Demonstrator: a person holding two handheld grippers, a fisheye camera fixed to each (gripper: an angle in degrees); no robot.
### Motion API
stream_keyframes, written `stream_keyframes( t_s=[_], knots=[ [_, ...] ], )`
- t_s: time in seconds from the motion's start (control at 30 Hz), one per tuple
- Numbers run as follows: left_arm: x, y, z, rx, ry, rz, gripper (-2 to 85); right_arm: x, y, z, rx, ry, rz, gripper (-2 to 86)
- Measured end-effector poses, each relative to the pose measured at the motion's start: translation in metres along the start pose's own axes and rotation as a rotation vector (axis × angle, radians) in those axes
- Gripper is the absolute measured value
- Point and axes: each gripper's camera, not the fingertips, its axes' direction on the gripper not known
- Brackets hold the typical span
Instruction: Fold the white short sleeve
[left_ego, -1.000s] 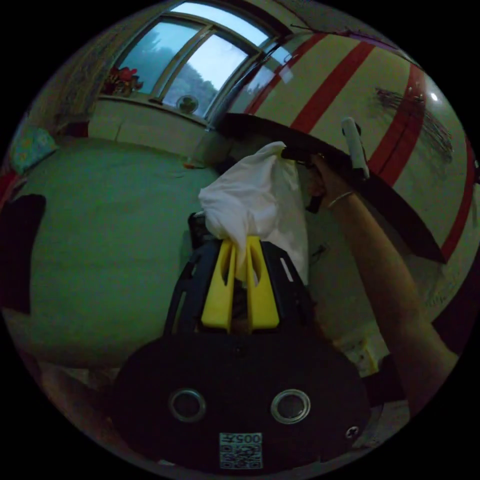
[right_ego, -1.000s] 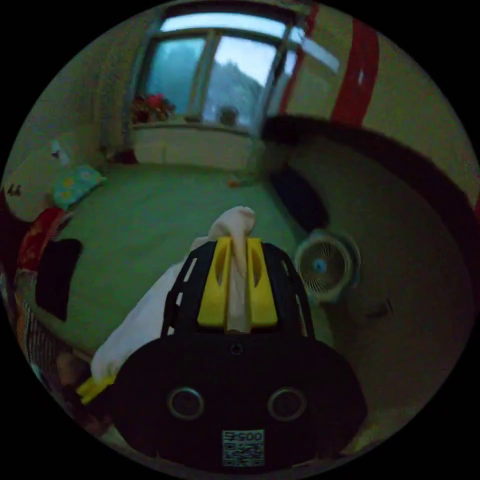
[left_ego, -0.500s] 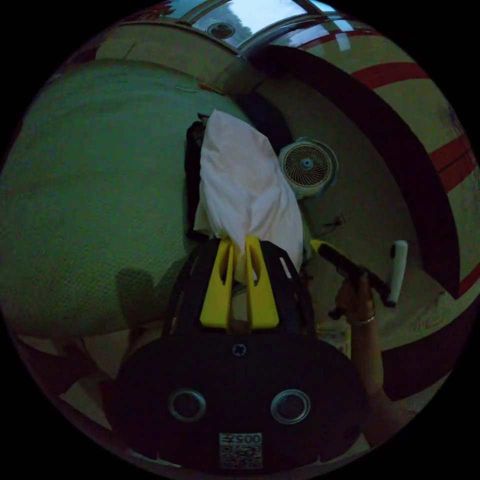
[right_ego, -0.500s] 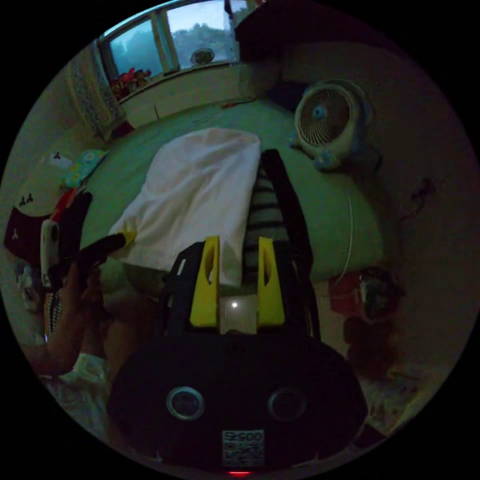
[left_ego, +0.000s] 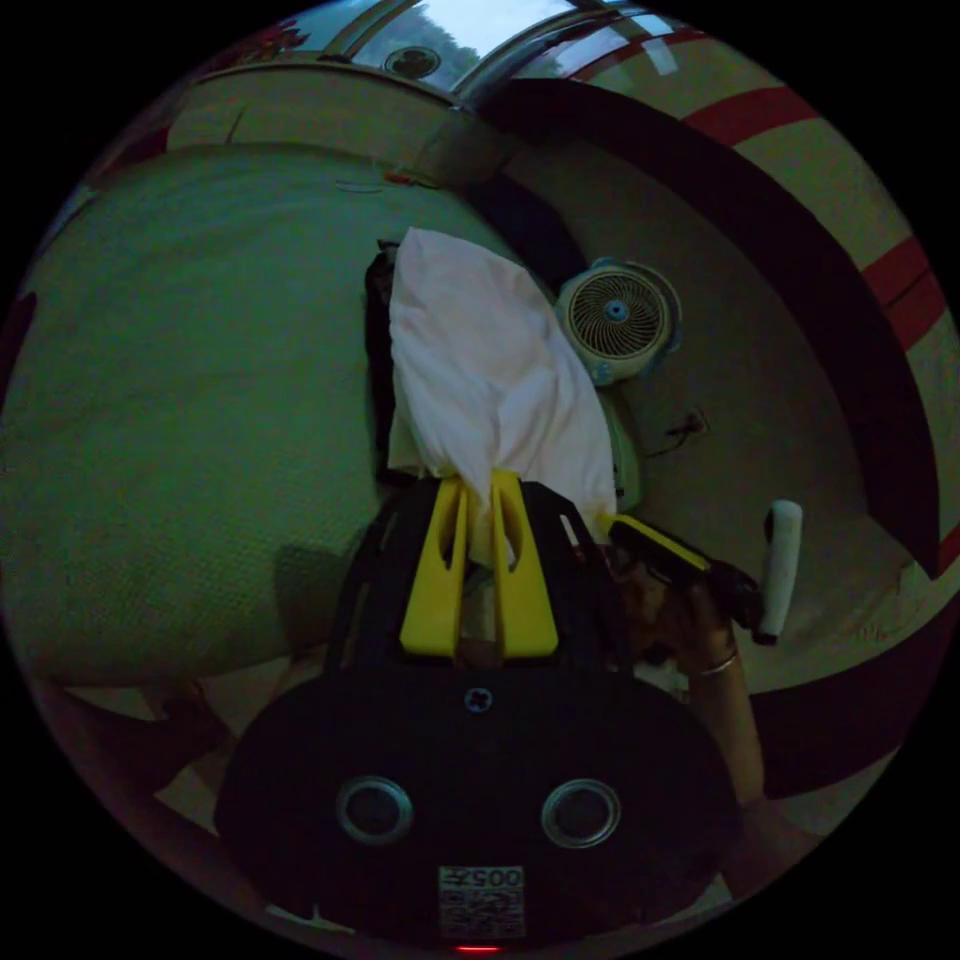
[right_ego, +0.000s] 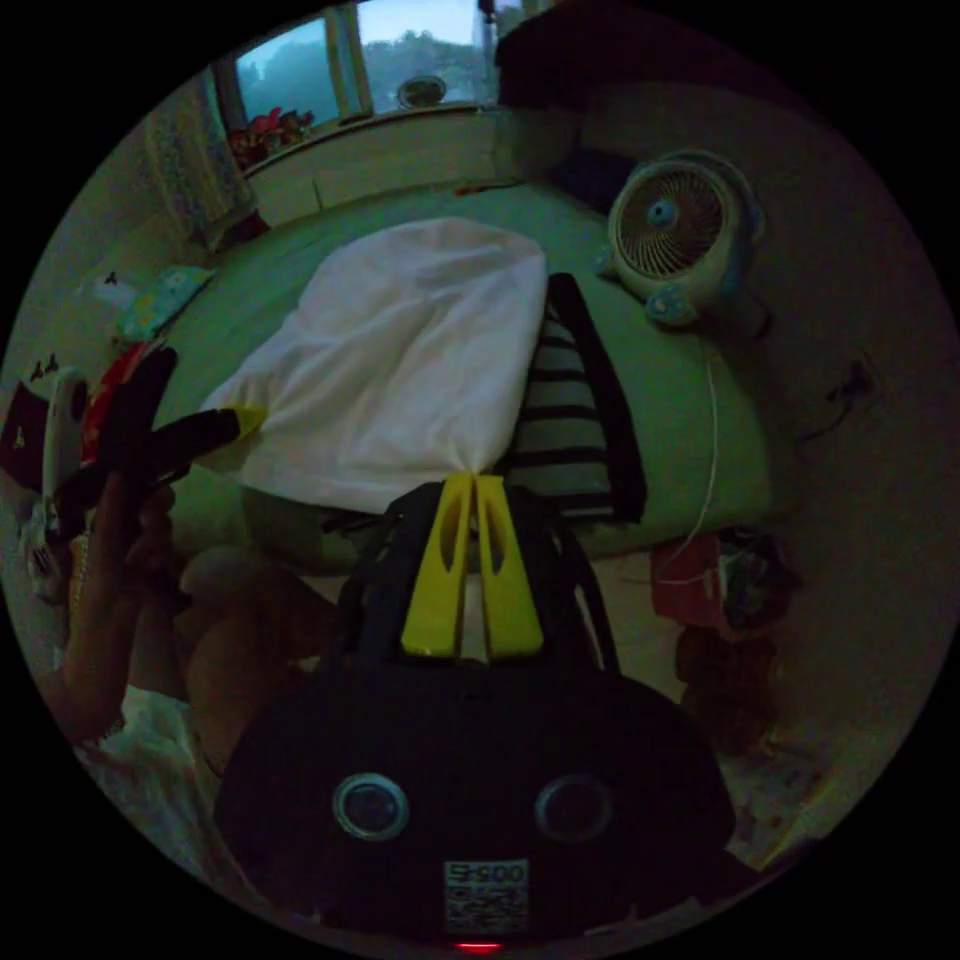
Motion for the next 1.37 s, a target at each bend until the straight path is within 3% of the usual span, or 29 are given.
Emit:
stream_keyframes(
  t_s=[0.23,0.4,0.47,0.63,0.83,1.0,1.23,1.37],
  knots=[
    [0.006,0.002,-0.024,0.002,0.114,-0.007,5.4,0.004,0.010,-0.038,0.079,0.068,0.036,-1.4],
    [-0.010,0.015,-0.028,-0.062,0.063,-0.066,6.3,-0.007,0.024,0.030,-0.102,0.075,0.143,-1.3],
    [-0.023,0.019,-0.034,-0.116,0.057,-0.098,7.1,-0.019,0.034,0.066,-0.200,0.182,0.206,-0.8],
    [-0.057,0.033,-0.099,-0.143,0.062,-0.042,6.8,-0.056,0.049,0.078,-0.151,0.101,0.279,2.3],
    [-0.109,0.041,-0.210,0.109,-0.203,0.052,6.0,-0.187,0.022,0.066,0.033,0.022,0.080,5.1],
    [-0.175,0.045,-0.295,0.232,-0.369,-0.011,7.5,-0.322,-0.019,0.093,0.106,-0.224,-0.123,6.7],
    [-0.315,0.053,-0.408,0.277,-0.542,-0.231,12.7,-0.505,-0.086,0.179,0.100,-0.381,-0.318,8.0],
    [-0.387,0.057,-0.453,0.141,-0.557,-0.270,15.3,-0.590,-0.137,0.231,0.099,-0.456,-0.380,7.2]
  ],
)
